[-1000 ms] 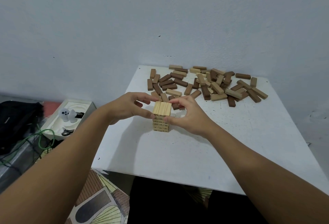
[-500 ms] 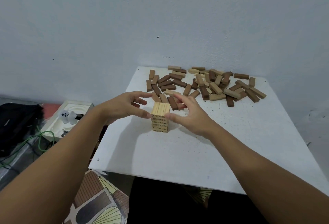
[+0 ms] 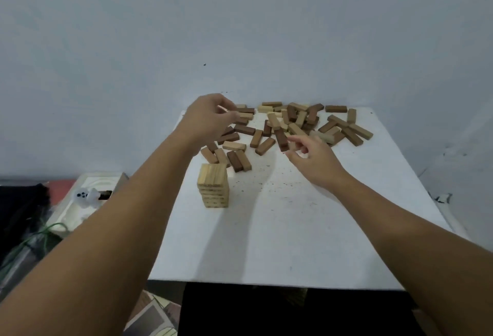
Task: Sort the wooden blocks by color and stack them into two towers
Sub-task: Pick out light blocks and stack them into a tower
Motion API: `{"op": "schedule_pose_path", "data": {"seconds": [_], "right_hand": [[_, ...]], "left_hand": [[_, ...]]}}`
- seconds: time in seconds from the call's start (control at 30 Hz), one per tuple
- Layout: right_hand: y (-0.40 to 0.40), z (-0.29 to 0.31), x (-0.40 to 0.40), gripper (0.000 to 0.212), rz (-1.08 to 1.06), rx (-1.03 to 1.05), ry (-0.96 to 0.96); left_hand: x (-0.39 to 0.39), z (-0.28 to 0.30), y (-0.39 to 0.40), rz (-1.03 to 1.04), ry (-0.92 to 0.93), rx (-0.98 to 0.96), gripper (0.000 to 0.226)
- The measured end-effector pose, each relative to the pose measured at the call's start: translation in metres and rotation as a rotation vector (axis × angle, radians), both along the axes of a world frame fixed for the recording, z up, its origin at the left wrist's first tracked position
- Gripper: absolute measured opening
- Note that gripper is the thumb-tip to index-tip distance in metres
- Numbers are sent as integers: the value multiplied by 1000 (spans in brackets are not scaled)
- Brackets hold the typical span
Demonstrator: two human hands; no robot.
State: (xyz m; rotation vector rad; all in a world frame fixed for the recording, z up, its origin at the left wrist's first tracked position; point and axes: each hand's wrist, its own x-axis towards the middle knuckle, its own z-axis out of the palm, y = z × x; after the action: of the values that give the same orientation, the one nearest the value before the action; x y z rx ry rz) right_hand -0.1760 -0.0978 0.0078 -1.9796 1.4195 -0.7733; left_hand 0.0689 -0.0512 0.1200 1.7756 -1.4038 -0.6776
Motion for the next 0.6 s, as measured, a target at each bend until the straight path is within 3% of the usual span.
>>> {"op": "schedule_pose_path", "data": {"seconds": [0.13, 0.27, 0.47, 0.6], "right_hand": [[-33, -1, -22, 43, -2, -39, 135], [-62, 0, -37, 41, 17, -74, 255], [-112, -5, -39, 41, 70, -204, 298], [-141, -8, -23, 48, 182, -117, 401]], "left_hand": [[-63, -31, -46, 64, -29, -60, 18], [-103, -86, -86, 110, -93, 21, 31], [-98, -120, -139, 166, -376, 170, 42], [-83, -118, -174, 57, -435, 240, 40]]}}
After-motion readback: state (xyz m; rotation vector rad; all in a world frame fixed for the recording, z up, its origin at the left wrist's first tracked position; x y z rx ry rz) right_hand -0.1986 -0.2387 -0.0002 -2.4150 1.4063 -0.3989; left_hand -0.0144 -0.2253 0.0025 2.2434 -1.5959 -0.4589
